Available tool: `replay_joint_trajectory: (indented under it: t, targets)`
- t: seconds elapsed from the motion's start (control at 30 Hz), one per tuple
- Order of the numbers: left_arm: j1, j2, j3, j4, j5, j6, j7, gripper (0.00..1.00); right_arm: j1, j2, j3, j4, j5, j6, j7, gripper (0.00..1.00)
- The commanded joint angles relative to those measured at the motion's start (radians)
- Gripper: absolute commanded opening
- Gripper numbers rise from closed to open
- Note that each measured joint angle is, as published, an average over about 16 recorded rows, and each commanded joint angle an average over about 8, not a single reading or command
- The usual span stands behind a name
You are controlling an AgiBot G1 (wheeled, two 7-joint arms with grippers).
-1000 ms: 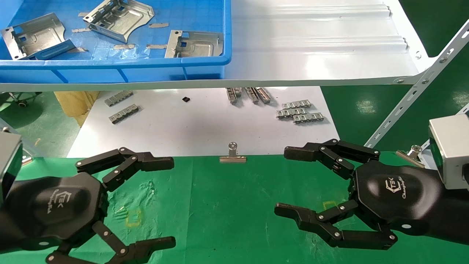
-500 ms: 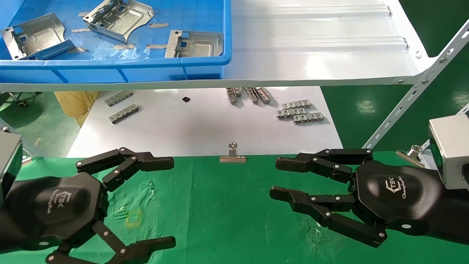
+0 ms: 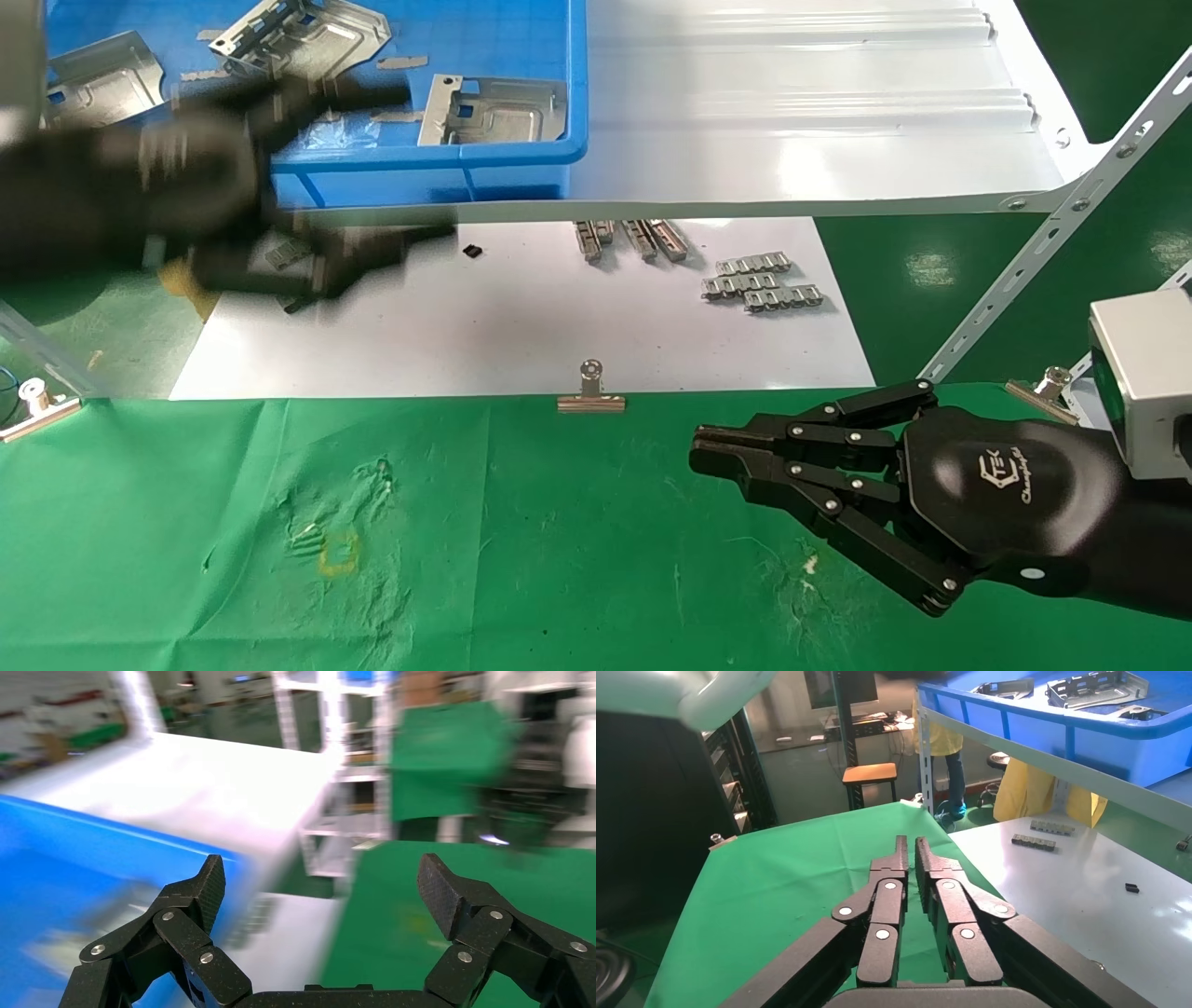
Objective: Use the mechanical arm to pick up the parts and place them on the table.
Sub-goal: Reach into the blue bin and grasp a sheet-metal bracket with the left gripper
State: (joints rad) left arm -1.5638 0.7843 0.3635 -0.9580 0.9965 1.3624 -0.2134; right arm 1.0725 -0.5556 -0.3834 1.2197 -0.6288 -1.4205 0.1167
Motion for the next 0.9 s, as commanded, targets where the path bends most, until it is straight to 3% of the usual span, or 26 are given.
replay_joint_trajectory:
  t: [0.03,0.13,0.17,0.27,0.3,0.37,0.43,0.53,0.57,0.9]
  targets:
    - [-0.11,0.046,0.027,0.085,0.066,-0.017,-0.004,1.0,0.0,0.0,0.0,0.0,0.0,0.0,0.0,0.0]
    - [-0.234,0.122,0.066,0.276,0.163,-0.088,0.022,1.0,0.0,0.0,0.0,0.0,0.0,0.0,0.0,0.02]
    - [-0.27,0.146,0.078,0.34,0.193,-0.118,0.031,1.0,0.0,0.0,0.0,0.0,0.0,0.0,0.0,0.09]
    - [-0.354,0.209,0.11,0.514,0.272,-0.223,0.055,1.0,0.0,0.0,0.0,0.0,0.0,0.0,0.0,0.47]
    - [-0.375,0.227,0.119,0.565,0.295,-0.261,0.062,0.92,0.0,0.0,0.0,0.0,0.0,0.0,0.0,0.59]
    - [-0.409,0.258,0.133,0.651,0.33,-0.338,0.075,0.67,0.0,0.0,0.0,0.0,0.0,0.0,0.0,0.84]
    - [-0.433,0.282,0.142,0.718,0.355,-0.407,0.086,0.42,0.0,0.0,0.0,0.0,0.0,0.0,0.0,1.0]
    - [-0.455,0.307,0.149,0.785,0.374,-0.478,0.102,0.05,0.0,0.0,0.0,0.0,0.0,0.0,0.0,1.0]
    - [-0.46,0.312,0.151,0.801,0.378,-0.492,0.107,0.0,0.0,0.0,0.0,0.0,0.0,0.0,0.0,1.0]
    - [-0.489,0.322,0.16,0.89,0.392,-0.488,0.128,0.0,0.0,0.0,0.0,0.0,0.0,0.0,0.0,1.0]
